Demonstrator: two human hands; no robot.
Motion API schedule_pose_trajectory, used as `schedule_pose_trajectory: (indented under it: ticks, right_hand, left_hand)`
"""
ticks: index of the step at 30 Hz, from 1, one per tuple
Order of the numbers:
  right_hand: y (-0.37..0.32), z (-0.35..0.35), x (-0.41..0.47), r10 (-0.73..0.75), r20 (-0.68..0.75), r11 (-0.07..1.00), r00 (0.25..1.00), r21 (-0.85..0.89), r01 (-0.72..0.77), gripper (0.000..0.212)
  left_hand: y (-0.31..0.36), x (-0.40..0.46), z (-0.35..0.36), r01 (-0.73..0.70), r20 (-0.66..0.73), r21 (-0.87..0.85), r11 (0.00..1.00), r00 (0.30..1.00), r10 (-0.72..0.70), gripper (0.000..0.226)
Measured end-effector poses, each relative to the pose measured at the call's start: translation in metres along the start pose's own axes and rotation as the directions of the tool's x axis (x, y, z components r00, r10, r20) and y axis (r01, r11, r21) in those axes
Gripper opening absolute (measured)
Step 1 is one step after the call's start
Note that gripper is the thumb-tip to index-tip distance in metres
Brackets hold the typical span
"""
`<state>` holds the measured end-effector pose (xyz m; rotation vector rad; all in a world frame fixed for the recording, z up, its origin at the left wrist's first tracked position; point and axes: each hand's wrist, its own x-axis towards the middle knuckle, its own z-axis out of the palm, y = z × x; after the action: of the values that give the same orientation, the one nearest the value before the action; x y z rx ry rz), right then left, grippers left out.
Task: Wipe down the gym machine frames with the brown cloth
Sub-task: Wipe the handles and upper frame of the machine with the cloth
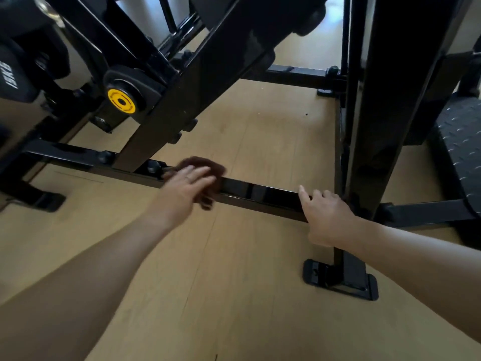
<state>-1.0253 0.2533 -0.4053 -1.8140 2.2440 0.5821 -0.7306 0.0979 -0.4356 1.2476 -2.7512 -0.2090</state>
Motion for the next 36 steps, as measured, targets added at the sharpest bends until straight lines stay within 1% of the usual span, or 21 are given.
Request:
schedule_pose_trajectory:
  ticks: [1,3,5,6,7,9,12,14,17,18,19,21,23,24,25,27,29,30,32,34,36]
  right_hand:
    - [-0.001,0.001,0.002,0.0,0.001,1.0,1.0,0.024,0.0,0.105]
    - [0.0,0.002,0.005,0.009,-0.004,0.998,1.0,0.069,-0.009,0.11]
    - [0.001,0.003,0.006,0.022,0.002,0.992,1.0,0.124,-0.022,0.113]
    - [0.002,0.004,0.007,0.024,-0.005,0.989,1.0,0.148,-0.023,0.115]
    - [0.003,0.005,0.008,0.024,-0.014,0.986,1.0,0.166,-0.021,0.116]
    - [0.005,0.006,0.01,0.026,-0.022,0.98,0.999,0.199,-0.022,0.117]
    - [0.004,0.01,0.01,0.043,-0.021,0.973,0.999,0.226,-0.037,0.12]
    - [0.004,0.011,0.01,0.061,-0.015,0.973,0.998,0.223,-0.056,0.12]
    - [0.004,0.01,0.009,0.037,0.0,0.974,0.999,0.223,-0.036,0.117]
    - [0.005,0.009,0.008,0.03,0.002,0.973,1.0,0.227,-0.03,0.116]
    - [0.005,0.009,0.008,0.027,0.005,0.975,1.0,0.222,-0.027,0.115]
    - [0.005,0.01,0.009,0.02,0.01,0.98,1.0,0.195,-0.022,0.112]
    - [0.006,0.011,0.009,0.013,0.016,0.985,1.0,0.174,-0.015,0.11]
    - [0.005,0.011,0.009,0.012,0.018,0.987,1.0,0.162,-0.014,0.109]
    - [0.005,0.011,0.009,0.013,0.021,0.989,1.0,0.146,-0.016,0.108]
    - [0.002,0.011,0.008,0.02,0.032,0.994,0.999,0.109,-0.023,0.107]
    - [-0.002,0.012,0.007,0.031,0.032,0.997,0.999,0.065,-0.033,0.107]
    - [-0.004,0.012,0.008,0.04,0.025,0.998,0.999,0.048,-0.041,0.107]
    - [-0.006,0.012,0.01,0.053,0.025,0.997,0.998,0.051,-0.055,0.11]
    - [-0.008,0.011,0.013,0.062,0.026,0.994,0.998,0.092,-0.064,0.115]
    - [-0.008,0.009,0.015,0.081,0.026,0.985,0.996,0.148,-0.084,0.119]
  left_hand:
    - [-0.017,-0.002,-0.003,0.088,0.012,-0.024,0.996,0.996,-0.088,0.072]
    - [-0.026,0.0,-0.002,0.17,0.032,-0.051,0.984,0.985,-0.168,0.069]
    - [-0.008,0.005,0.003,0.202,0.023,-0.029,0.979,0.979,-0.202,0.068]
    - [0.006,0.008,0.007,0.177,0.0,-0.01,0.984,0.984,-0.177,0.069]
    - [0.023,0.012,0.01,0.112,-0.027,0.007,0.994,0.993,-0.112,0.07]
    - [0.065,0.015,0.017,-0.079,-0.048,0.044,0.996,0.996,0.081,0.07]
    - [0.133,0.015,0.034,-0.355,-0.001,0.117,0.928,0.934,0.357,0.068]
    - [0.151,0.017,0.04,-0.422,0.058,0.088,0.902,0.906,0.419,0.069]
    - [0.118,0.02,0.031,-0.436,0.052,0.099,0.895,0.9,0.433,0.075]
    - [0.101,0.019,0.027,-0.395,0.039,0.103,0.913,0.919,0.393,0.075]
    - [0.082,0.018,0.023,-0.321,0.03,0.086,0.943,0.947,0.319,0.075]
    - [0.039,0.015,0.012,-0.101,0.036,0.043,0.994,0.994,0.1,0.076]
    - [0.003,0.01,0.0,0.12,0.048,0.026,0.992,0.991,-0.121,0.074]
    - [-0.008,0.008,-0.002,0.189,0.053,0.017,0.982,0.98,-0.19,0.072]
    - [-0.012,0.008,-0.003,0.228,0.057,0.013,0.974,0.972,-0.228,0.069]
    - [0.002,0.01,0.001,0.252,0.046,0.025,0.967,0.966,-0.253,0.066]
    - [0.029,0.013,0.006,0.206,0.015,0.031,0.978,0.978,-0.207,0.067]
    - [0.044,0.013,0.009,0.142,0.001,0.036,0.989,0.99,-0.142,0.068]
    - [0.08,0.01,0.017,-0.035,-0.019,0.087,0.996,0.999,0.036,0.069]
    - [0.121,0.007,0.028,-0.189,-0.005,0.147,0.971,0.981,0.192,0.071]
    - [0.154,0.011,0.037,-0.283,0.041,0.148,0.948,0.959,0.28,0.072]
